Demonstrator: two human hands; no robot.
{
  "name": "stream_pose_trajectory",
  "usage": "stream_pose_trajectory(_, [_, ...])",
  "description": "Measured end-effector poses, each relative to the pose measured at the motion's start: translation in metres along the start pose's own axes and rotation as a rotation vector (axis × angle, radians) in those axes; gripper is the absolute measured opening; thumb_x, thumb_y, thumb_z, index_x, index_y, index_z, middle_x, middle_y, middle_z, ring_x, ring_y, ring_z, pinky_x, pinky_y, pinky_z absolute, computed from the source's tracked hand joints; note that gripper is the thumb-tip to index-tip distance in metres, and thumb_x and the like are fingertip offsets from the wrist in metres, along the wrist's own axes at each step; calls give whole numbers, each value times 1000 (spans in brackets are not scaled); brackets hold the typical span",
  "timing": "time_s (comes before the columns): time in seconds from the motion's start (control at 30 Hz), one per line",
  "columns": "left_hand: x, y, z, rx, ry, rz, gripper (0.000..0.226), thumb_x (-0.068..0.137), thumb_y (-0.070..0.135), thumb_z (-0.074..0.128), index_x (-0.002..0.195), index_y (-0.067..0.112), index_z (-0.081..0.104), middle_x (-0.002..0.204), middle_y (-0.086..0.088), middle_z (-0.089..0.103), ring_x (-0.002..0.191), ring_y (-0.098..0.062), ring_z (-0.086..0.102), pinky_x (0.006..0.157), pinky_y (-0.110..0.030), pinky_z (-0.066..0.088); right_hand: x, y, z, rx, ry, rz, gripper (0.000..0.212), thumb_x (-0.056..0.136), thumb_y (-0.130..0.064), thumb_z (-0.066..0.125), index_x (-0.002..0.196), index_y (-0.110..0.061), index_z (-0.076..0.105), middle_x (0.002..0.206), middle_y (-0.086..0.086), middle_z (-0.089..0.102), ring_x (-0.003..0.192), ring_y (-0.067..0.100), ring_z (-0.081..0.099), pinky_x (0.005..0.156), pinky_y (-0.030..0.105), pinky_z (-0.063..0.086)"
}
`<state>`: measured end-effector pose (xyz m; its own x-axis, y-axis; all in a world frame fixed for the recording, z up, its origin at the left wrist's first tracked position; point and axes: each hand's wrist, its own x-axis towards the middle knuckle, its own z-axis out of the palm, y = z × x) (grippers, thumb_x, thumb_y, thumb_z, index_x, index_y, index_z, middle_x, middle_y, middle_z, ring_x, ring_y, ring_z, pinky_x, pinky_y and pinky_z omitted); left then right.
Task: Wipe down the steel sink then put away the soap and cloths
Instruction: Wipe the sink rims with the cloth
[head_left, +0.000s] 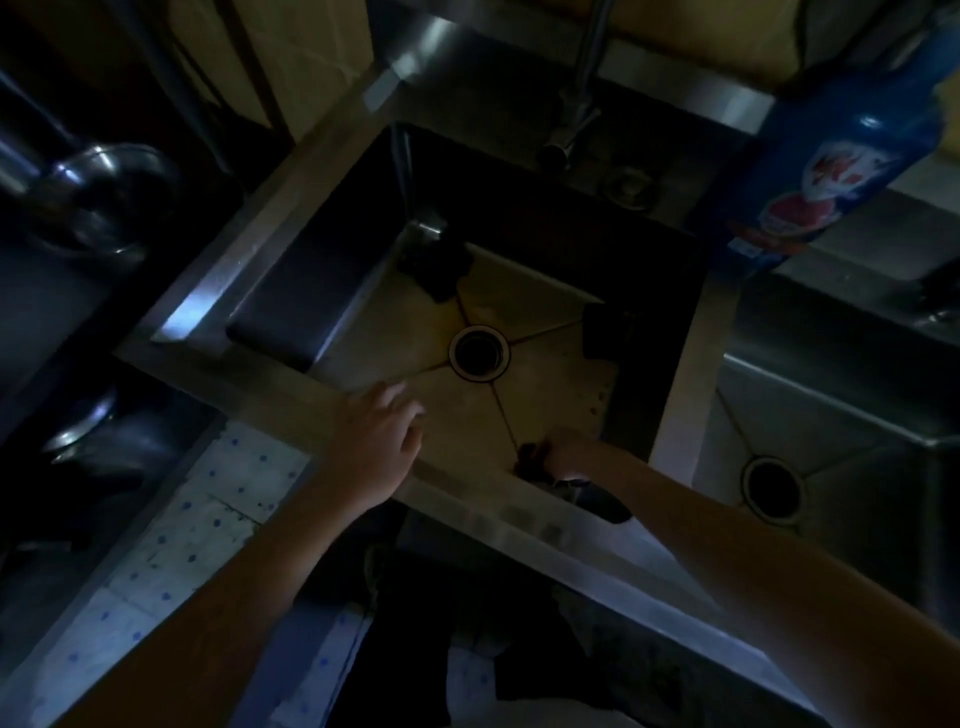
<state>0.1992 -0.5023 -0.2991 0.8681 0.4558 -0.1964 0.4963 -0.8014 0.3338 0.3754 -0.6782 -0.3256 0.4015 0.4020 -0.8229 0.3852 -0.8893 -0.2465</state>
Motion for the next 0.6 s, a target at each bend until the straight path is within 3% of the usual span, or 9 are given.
stream_pose_trajectory(0.1, [5,-23,-9,-56,-33,33,25,94,29,45,115,23,57,145,-2,36,130,-23,34,105,-40,18,4,-24,12,46,28,12,3,94,-13,50,91,-15,51,69,-7,41,61,6,39,88,27,41])
stream_pose_trajectory(0.17, [6,-41,-16,-67,-33,47,22,94,29,46,112,24,58,145,-1,36,130,-23,33,104,-38,17,8,-37,17,118,-15,48,21,95,-21,52,84,-4,60,74,6,55,72,19,54,92,29,46])
stream_pose_trajectory(0.23, [8,-58,-23,-77,-58,48,21,94,30,45,110,25,57,145,-1,35,130,-24,32,106,-40,16,5,-52,14,130,-50,65,36,94,-35,53,91,0,65,81,14,59,80,24,56,80,30,47])
stream_pose_trajectory(0.3, [10,-74,-29,-82,-87,46,19,95,31,43,108,26,56,146,-2,35,130,-26,33,109,-48,17,5,-67,13,143,-69,52,43,93,-42,51,102,-3,69,80,9,55,75,21,52,72,29,41])
stream_pose_trajectory(0.37, [13,-87,-34,-73,-92,45,18,95,31,44,106,26,56,145,-3,36,129,-26,35,108,-51,20,6,-88,11,170,-80,30,46,93,-46,50,101,-4,68,78,8,54,70,21,51,68,29,41])
stream_pose_trajectory(0.5, [23,-99,-40,-46,-99,35,23,93,29,46,112,23,57,144,-3,39,128,-28,39,107,-51,25,15,-133,10,310,-57,-55,38,94,-34,52,116,-4,64,97,7,61,74,14,54,70,24,44])
stream_pose_trajectory(0.6, [38,-99,-46,-17,-89,67,25,90,27,49,114,25,57,143,-3,42,127,-29,41,105,-50,28,23,-147,8,337,-57,-101,32,94,-27,53,117,-8,66,100,8,62,75,11,54,68,16,43])
